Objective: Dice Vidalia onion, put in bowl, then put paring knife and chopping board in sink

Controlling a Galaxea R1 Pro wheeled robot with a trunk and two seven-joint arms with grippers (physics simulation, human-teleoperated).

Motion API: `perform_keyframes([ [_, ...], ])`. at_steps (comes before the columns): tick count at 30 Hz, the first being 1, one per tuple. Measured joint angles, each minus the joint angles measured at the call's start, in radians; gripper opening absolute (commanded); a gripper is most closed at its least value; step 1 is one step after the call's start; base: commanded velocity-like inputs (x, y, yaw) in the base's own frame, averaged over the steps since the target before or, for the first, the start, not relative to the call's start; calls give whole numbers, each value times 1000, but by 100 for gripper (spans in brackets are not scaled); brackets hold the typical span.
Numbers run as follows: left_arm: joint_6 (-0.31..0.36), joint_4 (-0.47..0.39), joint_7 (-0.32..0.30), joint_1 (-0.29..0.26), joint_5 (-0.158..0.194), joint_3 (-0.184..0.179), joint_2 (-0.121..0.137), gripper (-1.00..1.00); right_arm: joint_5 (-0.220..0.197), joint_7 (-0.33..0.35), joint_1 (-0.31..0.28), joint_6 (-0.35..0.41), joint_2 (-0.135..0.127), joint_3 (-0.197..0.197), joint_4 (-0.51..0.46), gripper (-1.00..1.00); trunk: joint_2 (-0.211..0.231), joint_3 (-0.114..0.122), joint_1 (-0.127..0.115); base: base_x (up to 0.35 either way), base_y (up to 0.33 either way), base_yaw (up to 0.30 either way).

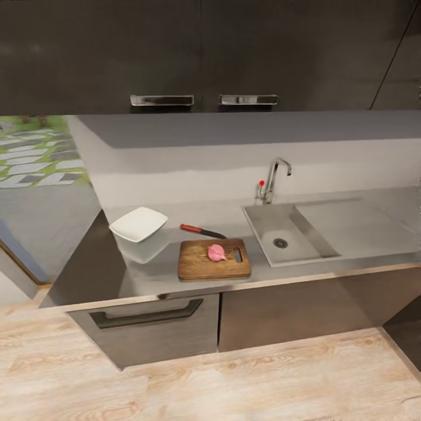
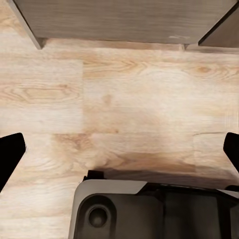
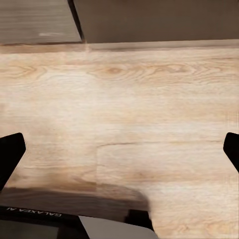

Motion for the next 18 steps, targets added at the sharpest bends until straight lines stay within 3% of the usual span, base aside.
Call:
perform_keyframes([
  [10,0,2,0,0,0,-2,0,100,0,0,0,0,0,0,0,100,0,14,0,6,296,-161],
  [18,0,15,0,0,0,-3,0,100,-1,-7,0,-6,-1,-5,-3,100,0,16,0,0,57,-21],
])
